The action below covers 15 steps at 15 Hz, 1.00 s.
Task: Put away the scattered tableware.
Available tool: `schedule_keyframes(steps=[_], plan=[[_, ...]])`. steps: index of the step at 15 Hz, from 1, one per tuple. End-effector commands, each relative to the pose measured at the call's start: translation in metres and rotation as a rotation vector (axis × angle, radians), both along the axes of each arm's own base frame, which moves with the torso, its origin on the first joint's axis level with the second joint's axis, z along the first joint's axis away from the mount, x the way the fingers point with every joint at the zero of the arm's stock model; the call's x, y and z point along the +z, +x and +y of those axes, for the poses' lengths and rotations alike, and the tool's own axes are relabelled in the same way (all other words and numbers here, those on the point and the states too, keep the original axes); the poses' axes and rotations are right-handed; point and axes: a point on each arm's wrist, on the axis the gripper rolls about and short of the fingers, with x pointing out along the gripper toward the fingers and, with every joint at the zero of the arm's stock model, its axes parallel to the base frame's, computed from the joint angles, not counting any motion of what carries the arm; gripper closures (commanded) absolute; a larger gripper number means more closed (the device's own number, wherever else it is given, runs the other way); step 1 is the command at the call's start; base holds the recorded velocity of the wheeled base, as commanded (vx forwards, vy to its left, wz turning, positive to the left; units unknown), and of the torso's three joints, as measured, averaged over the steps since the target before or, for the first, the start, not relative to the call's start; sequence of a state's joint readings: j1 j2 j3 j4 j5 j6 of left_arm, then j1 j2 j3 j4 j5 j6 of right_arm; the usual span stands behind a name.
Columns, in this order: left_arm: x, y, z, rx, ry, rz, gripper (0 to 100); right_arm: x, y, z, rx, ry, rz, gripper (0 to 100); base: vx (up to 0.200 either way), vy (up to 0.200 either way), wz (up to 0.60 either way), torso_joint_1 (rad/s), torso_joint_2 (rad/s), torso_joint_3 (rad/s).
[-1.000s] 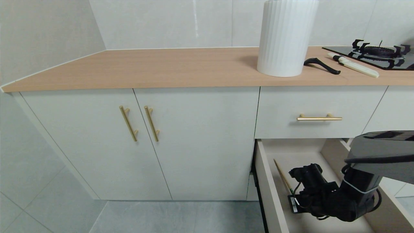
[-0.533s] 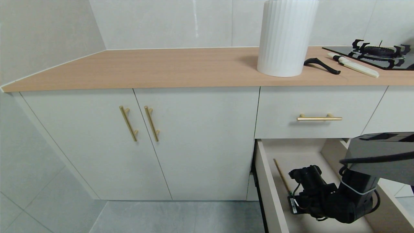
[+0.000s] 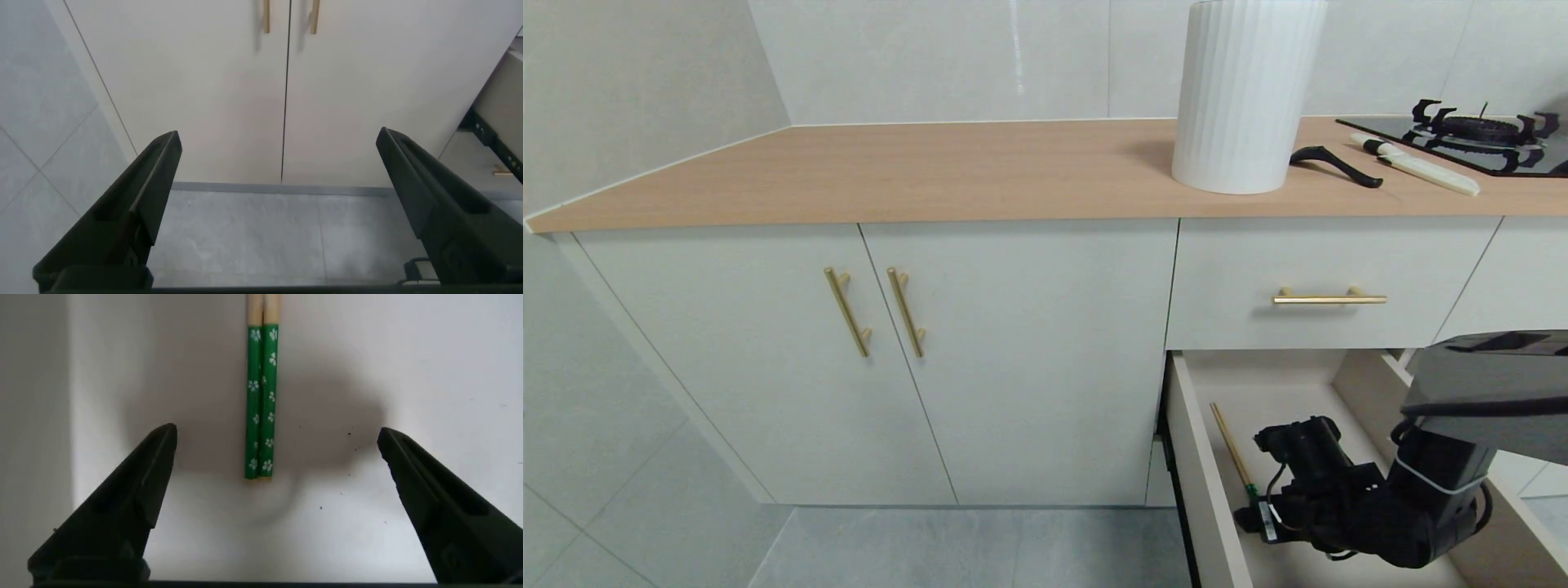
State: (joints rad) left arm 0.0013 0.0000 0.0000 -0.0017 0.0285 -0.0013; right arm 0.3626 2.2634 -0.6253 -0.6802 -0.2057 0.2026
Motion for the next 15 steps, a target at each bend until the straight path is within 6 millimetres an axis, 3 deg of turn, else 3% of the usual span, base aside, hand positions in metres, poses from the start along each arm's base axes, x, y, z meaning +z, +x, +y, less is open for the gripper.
schedule_keyframes(steps=[1,5,6,8,11,15], plan=[[0.0,0.0,0.0,0.001,0.0,0.002,0,0.038,-0.004,-0.001,0.005,0.039,-0.094,0,0.0,0.0,0.0,0.0,0.0,0.0],[0.0,0.0,0.0,0.001,0.0,0.002,0,0.118,-0.019,-0.025,-0.048,0.079,-0.219,0,0.0,0.0,0.0,0.0,0.0,0.0],[0.0,0.0,0.0,0.001,0.0,0.002,0,0.149,-0.025,-0.042,-0.077,0.074,-0.279,0,0.0,0.0,0.0,0.0,0.0,0.0],[0.0,0.0,0.0,0.001,0.0,0.002,0,0.178,-0.035,-0.068,-0.095,0.034,-0.344,0,0.0,0.0,0.0,0.0,0.0,0.0],[0.0,0.0,0.0,0.001,0.0,0.002,0,0.194,-0.039,-0.088,-0.13,0.022,-0.404,0,0.0,0.0,0.0,0.0,0.0,0.0],[0.0,0.0,0.0,0.001,0.0,0.002,0,0.197,-0.044,-0.088,-0.107,0.011,-0.413,0,0.0,0.0,0.0,0.016,-0.05,-0.037]])
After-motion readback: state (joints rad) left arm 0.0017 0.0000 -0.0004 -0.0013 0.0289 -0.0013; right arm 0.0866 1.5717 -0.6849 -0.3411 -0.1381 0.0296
